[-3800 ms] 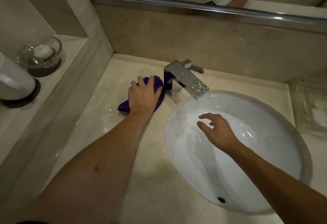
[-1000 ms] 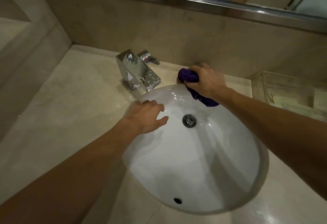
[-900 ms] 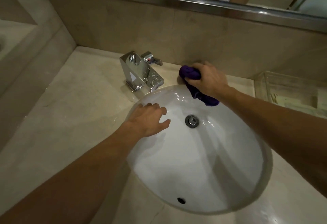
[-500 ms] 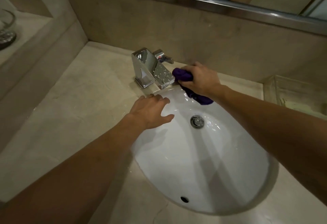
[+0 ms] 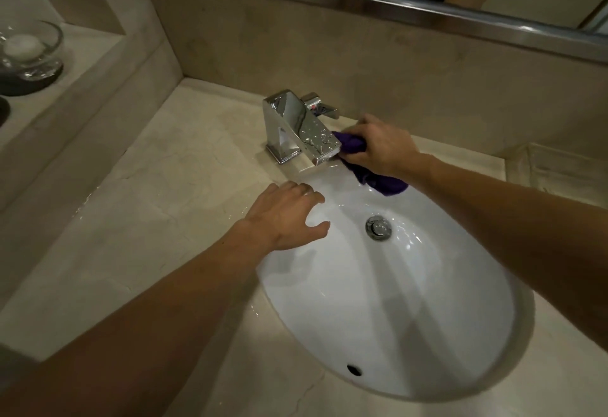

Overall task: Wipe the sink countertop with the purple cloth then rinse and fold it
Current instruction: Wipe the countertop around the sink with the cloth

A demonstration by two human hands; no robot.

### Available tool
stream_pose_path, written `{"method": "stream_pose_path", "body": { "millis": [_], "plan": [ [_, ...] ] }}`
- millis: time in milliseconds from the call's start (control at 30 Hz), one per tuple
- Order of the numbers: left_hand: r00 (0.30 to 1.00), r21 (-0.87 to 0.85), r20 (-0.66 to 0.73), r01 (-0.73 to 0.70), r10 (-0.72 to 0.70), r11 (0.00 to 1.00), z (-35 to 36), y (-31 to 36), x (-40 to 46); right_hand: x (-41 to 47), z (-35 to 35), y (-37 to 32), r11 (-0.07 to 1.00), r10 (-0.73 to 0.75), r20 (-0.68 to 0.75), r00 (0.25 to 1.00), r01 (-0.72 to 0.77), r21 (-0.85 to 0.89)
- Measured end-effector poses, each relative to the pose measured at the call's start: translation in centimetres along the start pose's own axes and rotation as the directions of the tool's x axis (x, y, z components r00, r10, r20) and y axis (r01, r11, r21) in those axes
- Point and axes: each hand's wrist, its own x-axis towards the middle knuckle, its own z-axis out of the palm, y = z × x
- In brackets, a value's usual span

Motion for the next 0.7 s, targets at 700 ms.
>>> {"method": "stream_pose_path", "body": {
  "millis": [700],
  "plan": [
    [0.999, 0.03, 0.032, -0.017, 0.017, 0.999, -0.2, 0.6, -2.7, -4.5, -2.4, 2.7, 0.937, 0.33, -0.161, 0.93, -0.302, 0.176]
  ]
}}
